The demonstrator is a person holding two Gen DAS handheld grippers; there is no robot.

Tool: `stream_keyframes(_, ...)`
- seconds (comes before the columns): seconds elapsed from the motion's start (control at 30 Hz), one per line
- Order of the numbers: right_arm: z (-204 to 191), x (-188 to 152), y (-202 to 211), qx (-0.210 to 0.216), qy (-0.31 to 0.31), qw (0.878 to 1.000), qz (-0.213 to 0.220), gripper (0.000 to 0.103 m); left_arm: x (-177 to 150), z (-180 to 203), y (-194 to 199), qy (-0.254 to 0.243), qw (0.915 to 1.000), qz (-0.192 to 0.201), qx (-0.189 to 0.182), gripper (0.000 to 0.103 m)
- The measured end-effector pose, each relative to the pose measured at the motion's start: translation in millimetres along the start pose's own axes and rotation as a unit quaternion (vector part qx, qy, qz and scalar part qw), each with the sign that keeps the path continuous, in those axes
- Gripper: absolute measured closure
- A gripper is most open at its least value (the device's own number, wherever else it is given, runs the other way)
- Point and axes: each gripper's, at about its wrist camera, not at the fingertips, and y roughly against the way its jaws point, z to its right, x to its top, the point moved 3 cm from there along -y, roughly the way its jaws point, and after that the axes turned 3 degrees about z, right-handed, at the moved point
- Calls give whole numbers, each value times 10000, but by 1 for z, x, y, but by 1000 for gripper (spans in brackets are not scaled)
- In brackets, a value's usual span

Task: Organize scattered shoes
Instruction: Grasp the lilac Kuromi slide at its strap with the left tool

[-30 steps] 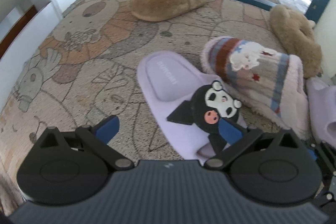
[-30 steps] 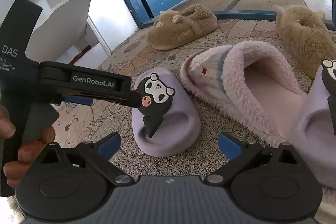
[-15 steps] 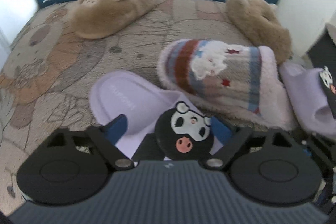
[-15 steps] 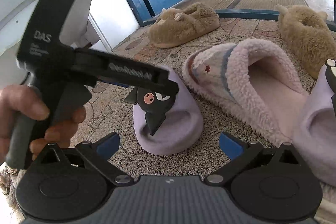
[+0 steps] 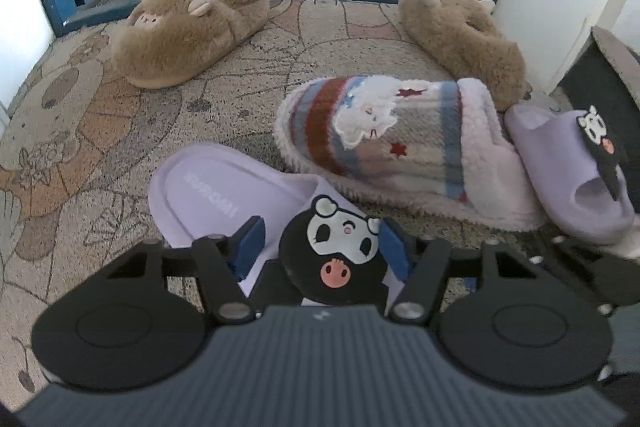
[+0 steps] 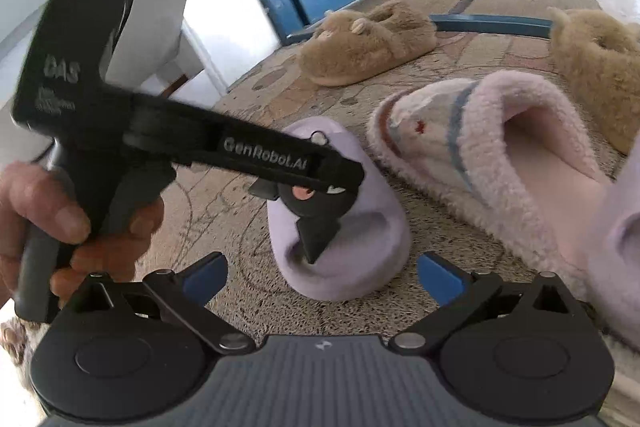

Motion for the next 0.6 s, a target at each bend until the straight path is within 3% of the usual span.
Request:
stream_keyframes(0.23, -1, -1, -21, -72, 248, 9996, -122, 4, 1, -7, -3, 82, 9999, -47, -87, 43)
stream_keyframes(0.27, 0, -1, -22, -59, 245, 9996, -118, 4, 1, -7, -7, 68, 9998, -117, -114, 35)
stream_keyframes(0.3, 2, -2, -22, -10, 218, 9997, -108, 5, 0, -8, -10, 54, 9997, -187, -141, 18)
stream_keyframes(0.37, 12, -1, -20, 169, -64, 9998, -69, 8, -4, -11, -20, 77, 9991, -377, -187, 6)
stream_keyframes(0.5, 31, 6, -14, 273, -615, 9977, -43, 29, -8, -16, -23, 226, 9986, -395, -268, 8)
stream_keyframes(0.6, 38, 8, -14, 179, -654, 9977, -72, 44, -8, -15, -21, 234, 9988, -349, -266, 12)
